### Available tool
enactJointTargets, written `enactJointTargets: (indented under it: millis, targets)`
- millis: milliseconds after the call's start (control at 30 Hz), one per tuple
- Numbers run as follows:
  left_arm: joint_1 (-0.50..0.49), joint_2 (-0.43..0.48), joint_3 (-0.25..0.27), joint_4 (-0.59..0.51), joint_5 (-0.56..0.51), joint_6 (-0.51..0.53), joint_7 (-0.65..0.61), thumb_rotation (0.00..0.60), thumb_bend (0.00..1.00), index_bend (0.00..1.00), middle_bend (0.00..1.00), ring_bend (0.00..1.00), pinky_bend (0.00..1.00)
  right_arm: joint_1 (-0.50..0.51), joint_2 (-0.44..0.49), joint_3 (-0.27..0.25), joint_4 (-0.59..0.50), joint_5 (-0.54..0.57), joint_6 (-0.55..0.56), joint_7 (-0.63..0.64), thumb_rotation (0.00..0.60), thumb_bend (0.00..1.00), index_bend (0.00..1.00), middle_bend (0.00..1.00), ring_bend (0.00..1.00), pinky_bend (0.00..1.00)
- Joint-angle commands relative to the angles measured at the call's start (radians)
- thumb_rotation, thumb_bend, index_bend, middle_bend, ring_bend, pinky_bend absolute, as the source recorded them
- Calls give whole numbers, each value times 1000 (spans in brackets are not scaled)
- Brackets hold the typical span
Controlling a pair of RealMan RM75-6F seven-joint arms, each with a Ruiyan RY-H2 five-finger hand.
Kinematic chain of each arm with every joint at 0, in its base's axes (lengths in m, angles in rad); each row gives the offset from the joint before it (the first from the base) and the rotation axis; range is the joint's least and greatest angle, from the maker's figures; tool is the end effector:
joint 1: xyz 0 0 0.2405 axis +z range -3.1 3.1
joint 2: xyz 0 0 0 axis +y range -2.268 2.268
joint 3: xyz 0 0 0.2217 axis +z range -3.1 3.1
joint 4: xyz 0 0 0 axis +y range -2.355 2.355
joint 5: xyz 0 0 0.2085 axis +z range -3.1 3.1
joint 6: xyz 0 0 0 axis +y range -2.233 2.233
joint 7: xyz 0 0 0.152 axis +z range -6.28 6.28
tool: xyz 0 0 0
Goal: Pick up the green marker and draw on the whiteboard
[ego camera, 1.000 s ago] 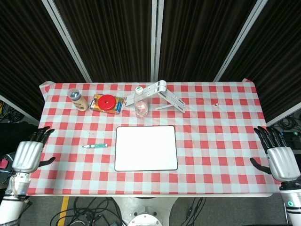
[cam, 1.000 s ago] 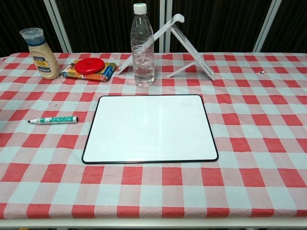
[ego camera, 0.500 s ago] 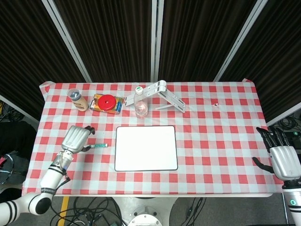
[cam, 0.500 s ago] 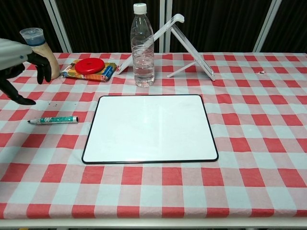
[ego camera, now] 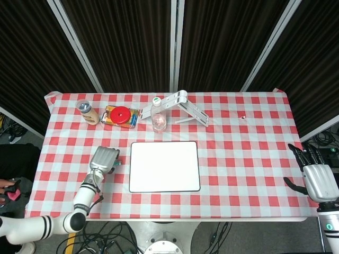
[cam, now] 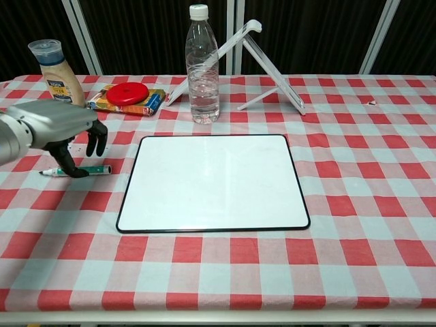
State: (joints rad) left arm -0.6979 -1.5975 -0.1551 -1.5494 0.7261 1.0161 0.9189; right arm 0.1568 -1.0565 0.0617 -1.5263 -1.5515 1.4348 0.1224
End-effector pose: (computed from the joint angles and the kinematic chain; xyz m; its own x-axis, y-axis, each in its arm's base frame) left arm -0.1601 0.3026 -0.0378 0.6783 0.3685 0.6357 0.7307 -0.2470 -0.6365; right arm -0.2827 -0.2111 0.1653 0.4247 -0.0048 0.9053 -0.9000 -0.1110 0.4216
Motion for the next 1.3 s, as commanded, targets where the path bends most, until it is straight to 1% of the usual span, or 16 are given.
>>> enactJointTargets:
  millis: [33,167,367,633,1000,1167,1300]
  targets:
    - [-32,-44,26,40,-56,35,52,600,242,455,445,892,1000,-3,1,-3,-1,4,-2,1,600,126,0,183,0,14]
    - [-37,-59,35,54,-84,56,62,600,251,456,455,894,1000,-7,0,-5,0,7,-1,5,600,127,0,184,0,13]
    - [-39,-67,39,62,-85,81,43,600,264,466,485,905,1000,-7,-3,-8,3,4,-2,7,600,127,0,184,0,13]
    - [-47,-83,43,97,-82,75,14,600,283,503,521,910,1000,-8,-5,-8,7,8,-4,9,600,126,0,183,0,14]
    - [-58,-87,48,124,-96,54,-3,600,310,508,527,910,1000,-6,-9,-7,13,15,-13,14,600,127,0,183,0,14]
    - [-58,-81,53,119,-76,45,-28,600,369,525,544,912,1000,-4,-12,-8,15,14,-17,16,600,127,0,183,0,14]
    - [-55,-66,52,104,-23,45,-73,600,400,559,573,915,1000,-2,-12,-7,15,14,-18,16,600,126,0,183,0,14]
